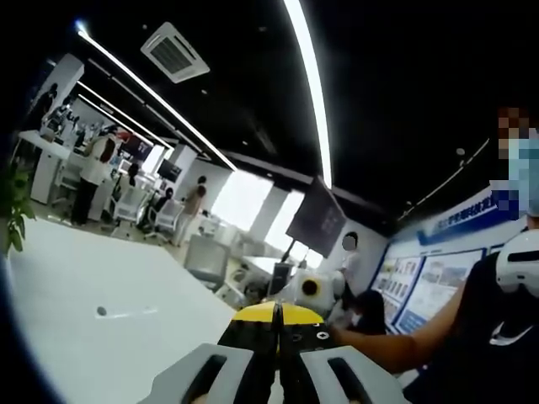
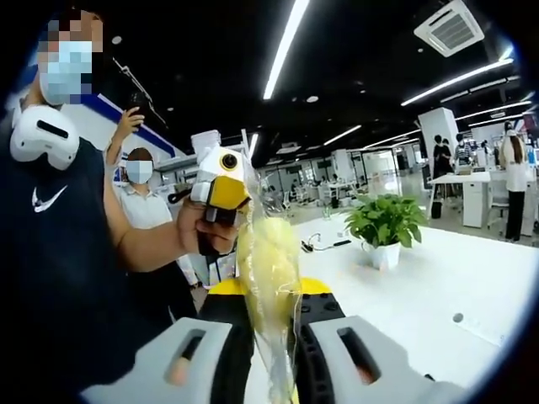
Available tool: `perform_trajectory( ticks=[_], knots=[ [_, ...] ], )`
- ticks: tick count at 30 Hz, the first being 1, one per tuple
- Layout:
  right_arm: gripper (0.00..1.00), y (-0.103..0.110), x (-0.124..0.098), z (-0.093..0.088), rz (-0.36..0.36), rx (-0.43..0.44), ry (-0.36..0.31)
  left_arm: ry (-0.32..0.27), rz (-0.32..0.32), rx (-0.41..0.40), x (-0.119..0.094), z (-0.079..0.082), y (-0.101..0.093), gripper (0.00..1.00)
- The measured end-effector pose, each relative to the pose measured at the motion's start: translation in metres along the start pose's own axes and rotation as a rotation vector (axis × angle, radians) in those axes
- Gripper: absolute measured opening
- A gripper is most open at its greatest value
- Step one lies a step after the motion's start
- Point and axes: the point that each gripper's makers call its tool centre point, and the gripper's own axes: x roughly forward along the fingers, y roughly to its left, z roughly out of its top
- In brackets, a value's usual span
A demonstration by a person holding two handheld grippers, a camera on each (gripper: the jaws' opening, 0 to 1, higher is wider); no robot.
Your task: Compare the silicone blocks by pressing each to a similar depth, holding the contact briefly, and releasing to observe deformation and rebound differences across the visible hardness samples.
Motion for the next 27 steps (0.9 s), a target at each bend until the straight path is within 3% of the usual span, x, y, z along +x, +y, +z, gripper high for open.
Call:
perform_trajectory(
  ticks=[10, 27],
  knots=[
    [0.03, -0.0004, -0.0001, 0.0019, -0.01, 0.044, 0.023, -0.009, 0.003, 0.007, -0.0004, 0.0021, 0.0006, 0.0],
    [0.0, -0.0024, -0.004, 0.0039, -0.026, 0.033, 0.026, -0.011, 0.001, 0.014, 0.0017, 0.0027, -0.0006, 0.0]
  ],
)
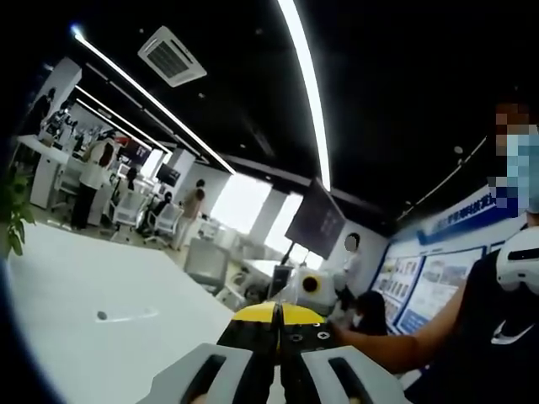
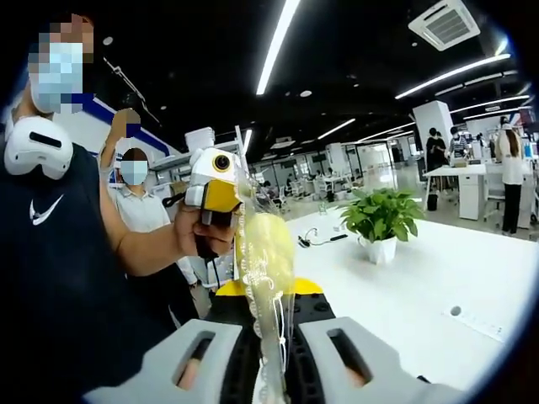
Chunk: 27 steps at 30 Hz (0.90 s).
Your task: Compare the silicone blocks by pressing each to a similar depth, holding the contact briefly, and releasing to observe deformation and rebound differences across the visible hardness samples.
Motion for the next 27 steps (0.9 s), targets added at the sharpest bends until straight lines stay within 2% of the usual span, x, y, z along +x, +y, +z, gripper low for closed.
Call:
perform_trajectory(
  ticks=[3, 5, 20, 27],
  knots=[
    [0.0, -0.0004, -0.0003, -0.0019, -0.004, 0.0, 0.003, 0.005, 0.008, 0.017, 0.0, -0.0017, 0.0013, 0.0],
    [0.0, -0.0007, -0.0005, -0.003, -0.009, 0.0, 0.005, 0.01, 0.006, 0.059, -0.0001, -0.0029, 0.0009, 0.0],
    [0.0, 0.0015, 0.0014, -0.0057, 0.005, 0.001, 0.011, 0.012, 0.016, 0.047, -0.002, -0.0049, 0.0006, 0.0],
    [0.0, -0.0011, 0.0034, -0.0062, -0.019, -0.014, 0.014, 0.018, 0.025, 0.072, -0.0043, -0.0061, 0.0008, 0.0]
  ],
)
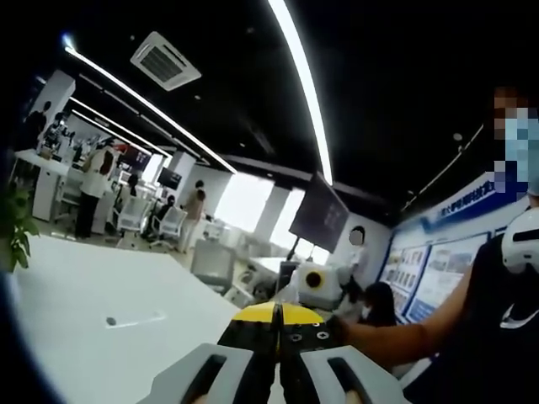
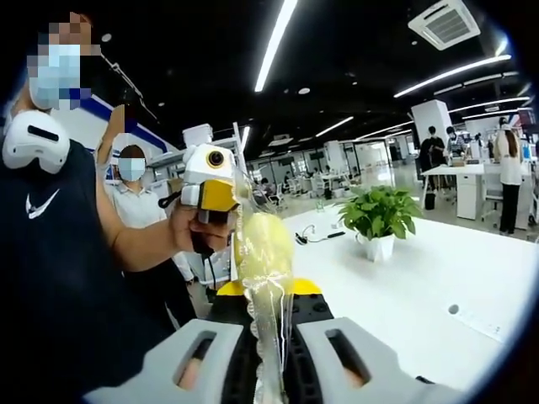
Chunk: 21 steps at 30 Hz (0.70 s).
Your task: Compare the silicone blocks by pressing each to a similar depth, holding the contact briefly, and releasing to observe deformation and rebound differences across the visible hardness samples.
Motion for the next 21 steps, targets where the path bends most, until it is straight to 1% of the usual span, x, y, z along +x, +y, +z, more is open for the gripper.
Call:
perform_trajectory(
  ticks=[2, 3, 5, 6, 8, 9, 11, 14, 16, 17, 18, 19, 21],
  knots=[
    [0.0, 0.001, 0.001, 0.0, 0.015, 0.009, -0.007, 0.002, 0.001, -0.001, -0.001, 0.0, 0.0, 0.0],
    [0.0, 0.0, 0.001, 0.0, 0.007, -0.006, -0.017, 0.001, 0.002, 0.003, -0.001, 0.0, 0.0, 0.0],
    [0.03, 0.001, 0.003, 0.001, -0.002, -0.002, -0.023, -0.005, 0.007, 0.005, -0.002, 0.002, 0.001, 0.0],
    [0.04, 0.001, 0.004, 0.001, -0.003, -0.011, -0.024, -0.007, 0.011, 0.006, -0.002, 0.003, 0.001, 0.0],
    [0.07, 0.003, 0.005, 0.003, 0.008, -0.057, -0.034, -0.017, 0.023, 0.036, -0.004, 0.005, 0.002, 0.0],
    [0.08, 0.002, 0.006, 0.004, -0.003, -0.051, -0.041, -0.022, 0.029, 0.035, -0.004, 0.005, 0.002, 0.0],
    [0.1, 0.001, 0.006, 0.007, -0.002, -0.059, -0.065, -0.037, 0.03, 0.029, -0.004, 0.008, 0.002, 0.0],
    [0.15, -0.004, 0.007, 0.009, -0.026, -0.083, -0.076, -0.045, 0.028, 0.021, -0.006, 0.011, 0.002, 0.0],
    [0.25, -0.008, 0.006, 0.012, -0.046, -0.09, -0.093, -0.048, 0.026, 0.02, -0.006, 0.012, 0.002, 0.0],
    [0.32, -0.011, 0.005, 0.015, -0.063, -0.085, -0.11, -0.05, 0.028, 0.02, -0.007, 0.012, 0.002, 0.0],
    [0.42, -0.014, 0.004, 0.017, -0.077, -0.084, -0.123, -0.05, 0.027, 0.021, -0.007, 0.012, 0.002, 0.0],
    [0.48, -0.017, 0.002, 0.019, -0.091, -0.093, -0.135, -0.048, 0.024, 0.023, -0.007, 0.012, 0.001, 0.0],
    [0.61, -0.022, -0.001, 0.02, -0.121, -0.097, -0.136, -0.043, 0.027, 0.023, -0.007, 0.011, 0.001, 0.0]
  ],
)
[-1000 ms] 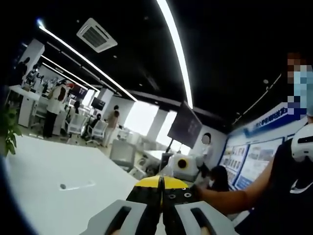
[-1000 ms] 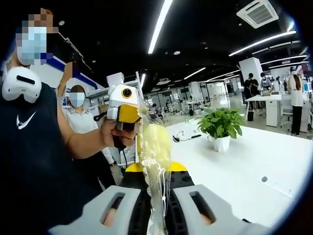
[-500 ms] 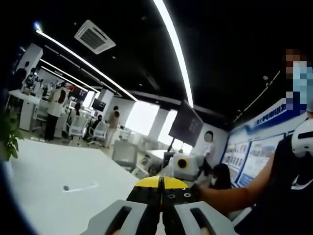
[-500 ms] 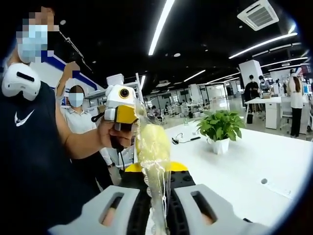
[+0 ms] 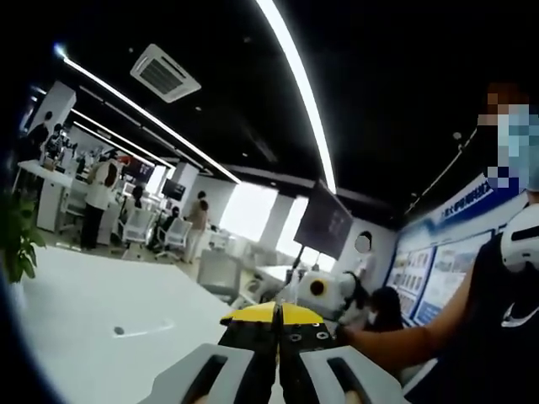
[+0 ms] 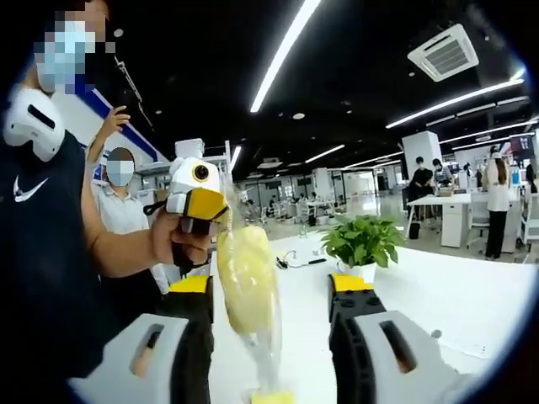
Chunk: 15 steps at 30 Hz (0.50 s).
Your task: Compare the silicone blocks by pressing each to a similar depth, holding the contact briefly, and releasing to observe deformation and rebound differences across the visible hardness samples.
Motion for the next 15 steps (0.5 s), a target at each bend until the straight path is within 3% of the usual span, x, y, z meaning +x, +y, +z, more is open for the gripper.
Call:
perform_trajectory(
  ticks=[3, 5, 6, 15],
  knots=[
    [0.85, -0.01, -0.005, 0.009, -0.045, -0.006, -0.045, 0.002, -0.003, -0.003, 0.002, -0.001, -0.002, 0.0],
    [0.96, -0.019, -0.007, 0.007, -0.081, -0.022, -0.03, 0.003, -0.003, -0.005, 0.003, -0.002, -0.002, 0.0],
    [0.97, -0.019, -0.011, -0.001, -0.086, -0.027, 0.014, 0.004, -0.004, -0.006, 0.003, -0.002, -0.002, 0.0],
    [0.97, -0.029, -0.033, -0.002, -0.136, -0.026, 0.007, -0.002, -0.004, -0.021, 0.006, -0.001, -0.002, 0.0]
  ],
)
